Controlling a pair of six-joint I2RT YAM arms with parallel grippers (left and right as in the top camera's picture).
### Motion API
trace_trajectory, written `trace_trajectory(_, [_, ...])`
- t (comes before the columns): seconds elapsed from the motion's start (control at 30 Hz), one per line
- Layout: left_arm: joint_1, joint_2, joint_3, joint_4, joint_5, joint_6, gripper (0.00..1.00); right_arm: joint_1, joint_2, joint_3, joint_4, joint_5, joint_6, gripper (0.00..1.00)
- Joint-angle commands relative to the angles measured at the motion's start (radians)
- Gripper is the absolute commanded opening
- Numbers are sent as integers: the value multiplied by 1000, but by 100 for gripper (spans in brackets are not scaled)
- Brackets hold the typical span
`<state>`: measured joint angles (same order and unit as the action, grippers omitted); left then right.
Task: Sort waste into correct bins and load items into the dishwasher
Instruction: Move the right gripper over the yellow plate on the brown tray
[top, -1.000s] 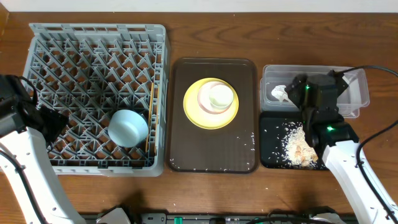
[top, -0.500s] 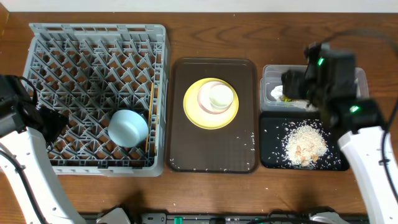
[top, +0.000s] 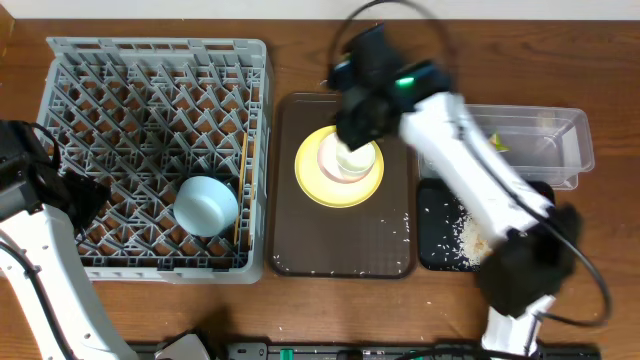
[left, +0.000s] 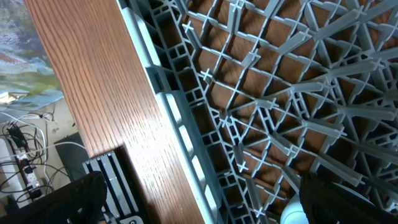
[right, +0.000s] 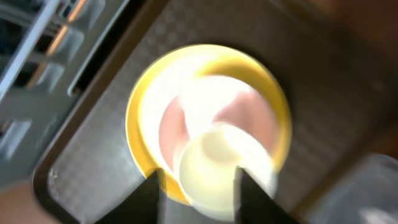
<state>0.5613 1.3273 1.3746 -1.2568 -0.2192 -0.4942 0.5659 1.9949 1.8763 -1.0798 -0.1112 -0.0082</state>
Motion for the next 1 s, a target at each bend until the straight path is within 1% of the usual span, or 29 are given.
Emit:
trace_trajectory(0.0, [4,-3,4,-4,-9,-2,100,62,65,8,43,84,-15,18])
trace_trajectory(0.07, [4,-3,4,-4,-9,-2,100,83,90,8,63,122,2,16])
trace_trajectory(0.17, [4,-3,4,-3,-9,-2,100,96,102,7,64,198,46,19])
trace_trajectory(0.33, [4,-3,4,-4,-9,-2,100,98,102,6,27,216,49,30])
trace_trajectory(0.43, [4,-3,4,-4,-9,-2,100,96,102,6,-19,216,68,30])
trace_trajectory(0.53, [4,-3,4,-4,-9,-2,100,97,102,0,-54,209,105,25])
trace_trajectory(0.57, [4,-3,4,-4,-9,-2,100,99,102,-5,-58,196,108,25])
trace_trajectory(0.77, [4,-3,4,-4,-9,-2,100,118,102,-39,-65,182,109,25])
trace_trajectory(0.97, [4,-3,4,-4,-9,-2,100,124,102,-87,-37,186,108,25])
